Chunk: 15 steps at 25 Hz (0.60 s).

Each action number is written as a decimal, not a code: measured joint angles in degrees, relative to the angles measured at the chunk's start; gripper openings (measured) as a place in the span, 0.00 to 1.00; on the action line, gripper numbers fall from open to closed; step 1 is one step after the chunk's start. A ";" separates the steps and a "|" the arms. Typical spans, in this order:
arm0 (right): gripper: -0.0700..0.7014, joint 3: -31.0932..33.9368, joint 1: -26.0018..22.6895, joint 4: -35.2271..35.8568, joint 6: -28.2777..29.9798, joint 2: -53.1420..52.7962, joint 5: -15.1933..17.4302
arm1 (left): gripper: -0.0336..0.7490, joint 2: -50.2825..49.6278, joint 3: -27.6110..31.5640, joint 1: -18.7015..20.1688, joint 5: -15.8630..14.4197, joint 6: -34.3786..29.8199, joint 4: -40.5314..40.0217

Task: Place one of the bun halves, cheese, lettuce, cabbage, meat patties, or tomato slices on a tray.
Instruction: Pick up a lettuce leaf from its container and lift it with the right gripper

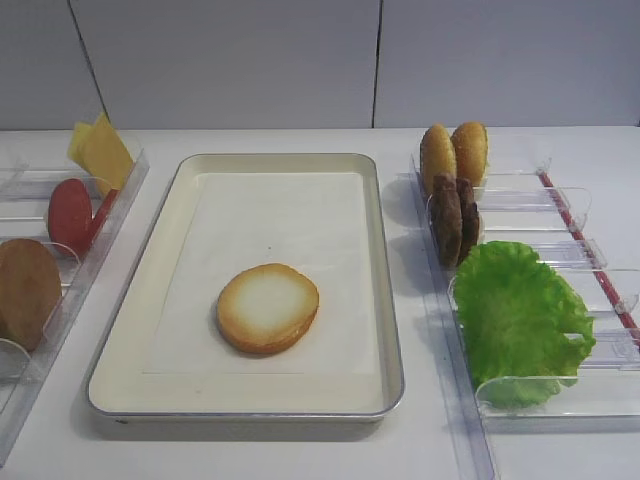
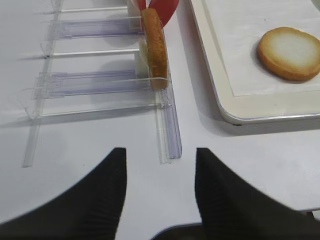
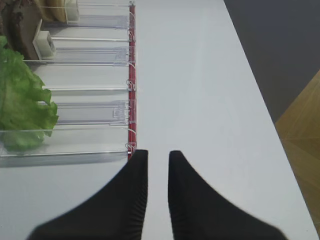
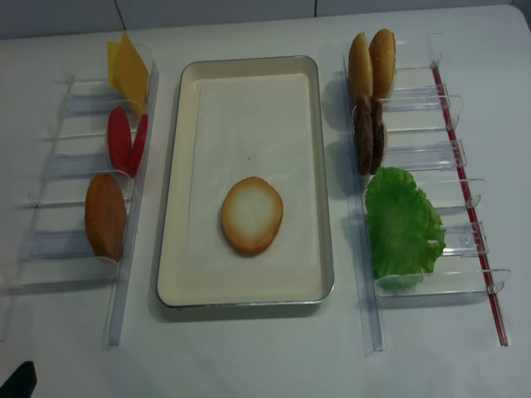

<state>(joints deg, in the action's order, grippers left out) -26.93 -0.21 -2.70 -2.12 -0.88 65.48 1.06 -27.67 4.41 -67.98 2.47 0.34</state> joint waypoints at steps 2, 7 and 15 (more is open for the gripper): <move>0.29 0.00 0.00 0.00 0.00 0.00 0.00 | 0.42 0.00 0.00 0.00 0.00 0.00 0.00; 0.29 0.00 0.00 0.00 0.00 0.00 0.00 | 0.42 0.00 0.00 0.00 0.00 0.00 0.00; 0.30 0.00 0.00 0.23 0.11 0.00 0.00 | 0.42 0.00 0.00 0.00 0.00 0.00 0.00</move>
<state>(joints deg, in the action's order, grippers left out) -26.93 -0.21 -2.47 -2.02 -0.88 65.48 1.06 -27.67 4.41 -67.98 2.47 0.34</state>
